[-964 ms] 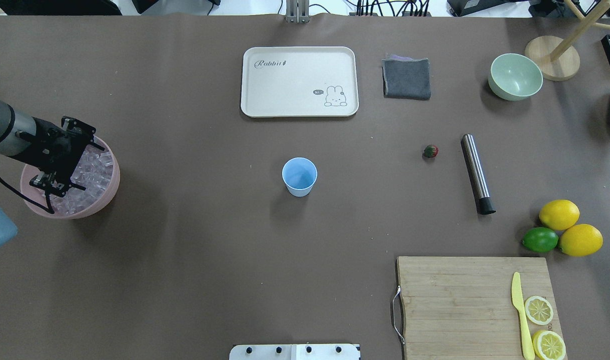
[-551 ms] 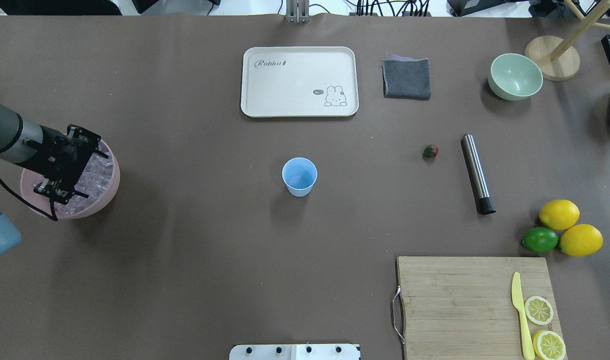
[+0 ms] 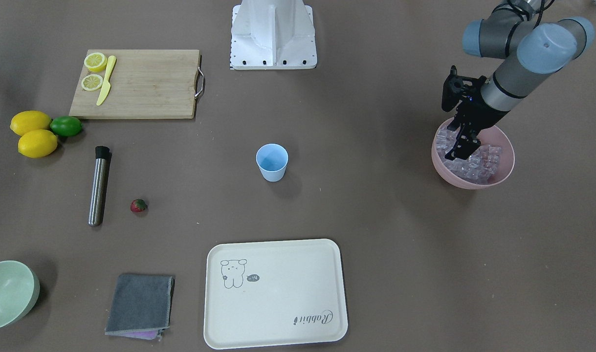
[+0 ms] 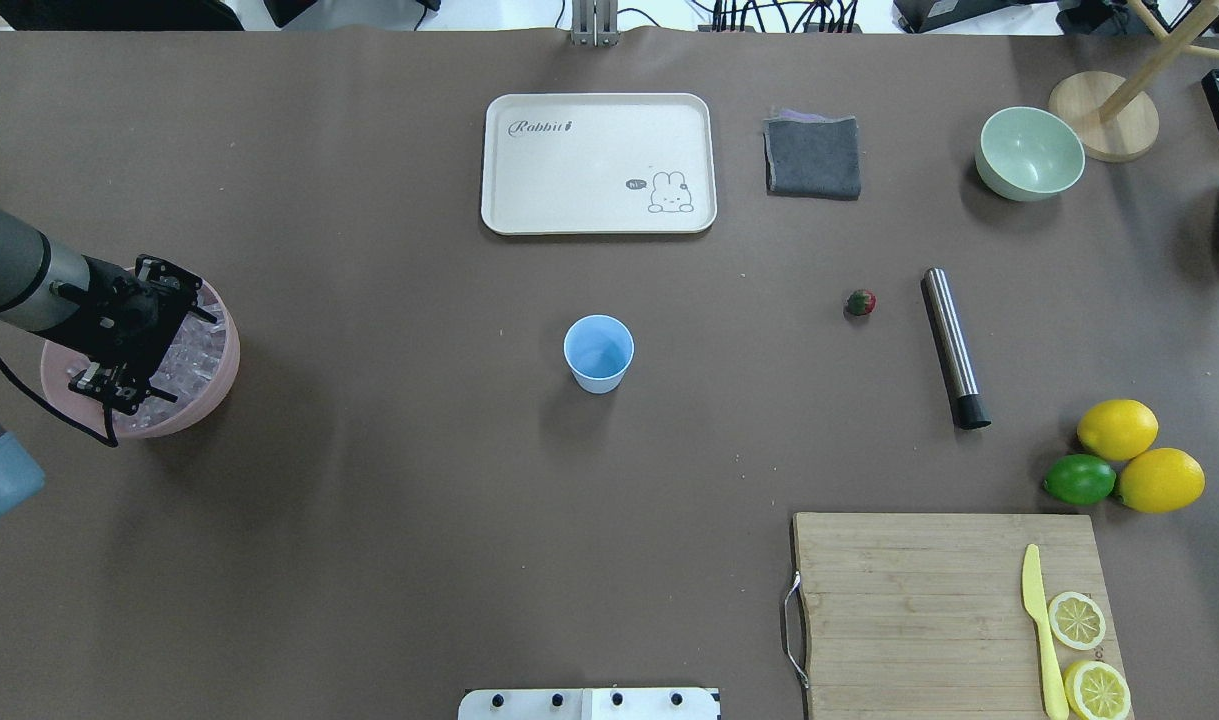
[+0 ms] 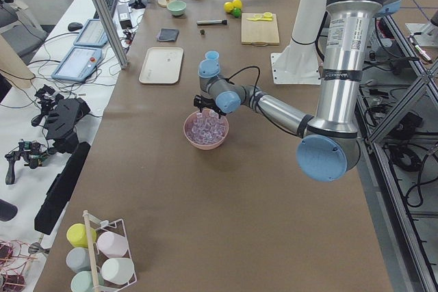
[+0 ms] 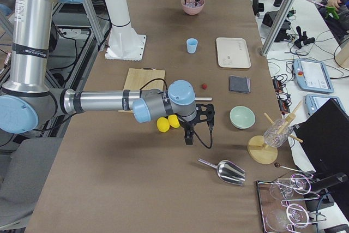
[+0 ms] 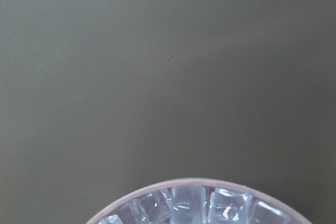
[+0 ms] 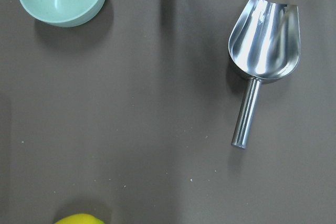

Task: Mash ice and strawberries in cup
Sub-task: 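Close the left gripper on an ice cube in the pink bowl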

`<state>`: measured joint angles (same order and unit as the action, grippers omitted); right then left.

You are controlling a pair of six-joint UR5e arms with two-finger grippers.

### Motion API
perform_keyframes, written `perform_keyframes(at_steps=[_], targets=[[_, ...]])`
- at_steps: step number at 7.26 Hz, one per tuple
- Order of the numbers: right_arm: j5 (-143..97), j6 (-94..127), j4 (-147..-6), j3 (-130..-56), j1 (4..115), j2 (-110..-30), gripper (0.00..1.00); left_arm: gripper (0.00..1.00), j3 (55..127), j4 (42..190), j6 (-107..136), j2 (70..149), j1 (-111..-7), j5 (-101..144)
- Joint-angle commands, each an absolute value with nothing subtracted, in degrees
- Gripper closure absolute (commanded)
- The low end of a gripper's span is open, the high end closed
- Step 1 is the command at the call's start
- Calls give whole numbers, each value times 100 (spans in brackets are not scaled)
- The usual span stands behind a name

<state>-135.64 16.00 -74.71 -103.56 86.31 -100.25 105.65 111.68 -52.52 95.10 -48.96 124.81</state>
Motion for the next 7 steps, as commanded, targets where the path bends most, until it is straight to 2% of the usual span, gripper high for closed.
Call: perform_keyframes(at_steps=[1, 3, 5, 7], targets=[[-13570, 1600, -7471, -10354, 8631, -10028, 0, 3, 10565, 11162, -5238, 9527, -4834, 12480], [-13570, 1600, -7471, -10345, 8631, -10028, 0, 4, 10564, 11162, -5238, 9527, -4808, 12480], [-13570, 1600, -7471, -10345, 8631, -10037, 0, 10, 10556, 11162, -5238, 9527, -4703, 12472], [-13570, 1600, -7471, -10345, 8631, -10037, 0, 10, 10547, 11162, -5238, 9510, -4702, 12480]])
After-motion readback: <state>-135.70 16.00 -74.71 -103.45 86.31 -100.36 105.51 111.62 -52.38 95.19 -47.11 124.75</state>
